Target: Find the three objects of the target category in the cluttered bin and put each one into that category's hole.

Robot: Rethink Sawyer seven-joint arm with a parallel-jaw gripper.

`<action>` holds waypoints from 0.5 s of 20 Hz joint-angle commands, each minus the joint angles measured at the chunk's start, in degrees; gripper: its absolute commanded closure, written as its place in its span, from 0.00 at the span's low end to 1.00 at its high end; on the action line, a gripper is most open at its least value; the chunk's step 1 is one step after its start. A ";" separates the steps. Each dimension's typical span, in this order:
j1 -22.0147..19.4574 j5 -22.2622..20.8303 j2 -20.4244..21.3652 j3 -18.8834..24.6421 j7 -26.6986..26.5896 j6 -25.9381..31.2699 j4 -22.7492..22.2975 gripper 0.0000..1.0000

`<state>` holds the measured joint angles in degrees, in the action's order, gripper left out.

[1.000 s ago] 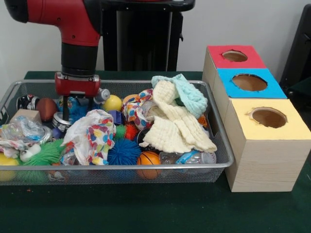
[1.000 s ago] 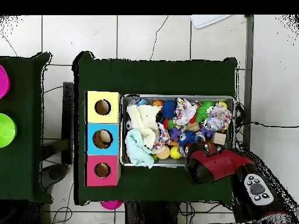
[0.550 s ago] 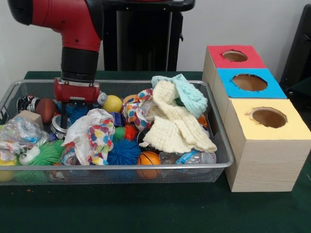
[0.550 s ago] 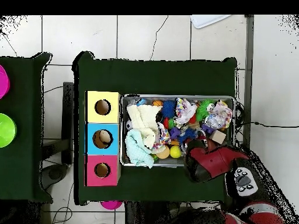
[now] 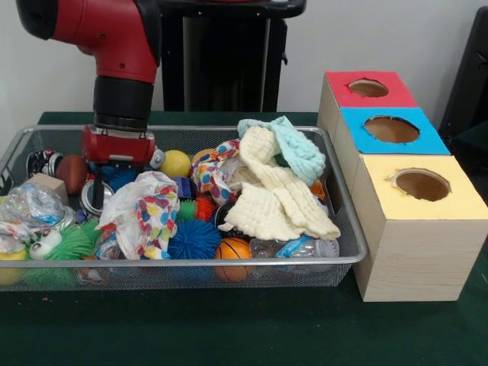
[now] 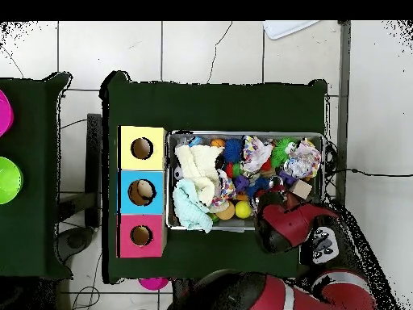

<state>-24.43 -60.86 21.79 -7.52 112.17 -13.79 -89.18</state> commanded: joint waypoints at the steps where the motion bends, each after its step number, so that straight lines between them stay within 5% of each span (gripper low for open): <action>1: -4.74 0.00 -7.26 1.12 3.10 -1.54 5.60 0.00; 10: -3.51 1.98 -6.80 -0.50 1.72 -6.76 5.04 0.00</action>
<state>-26.74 -60.67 20.43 -8.23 112.17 -22.40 -89.08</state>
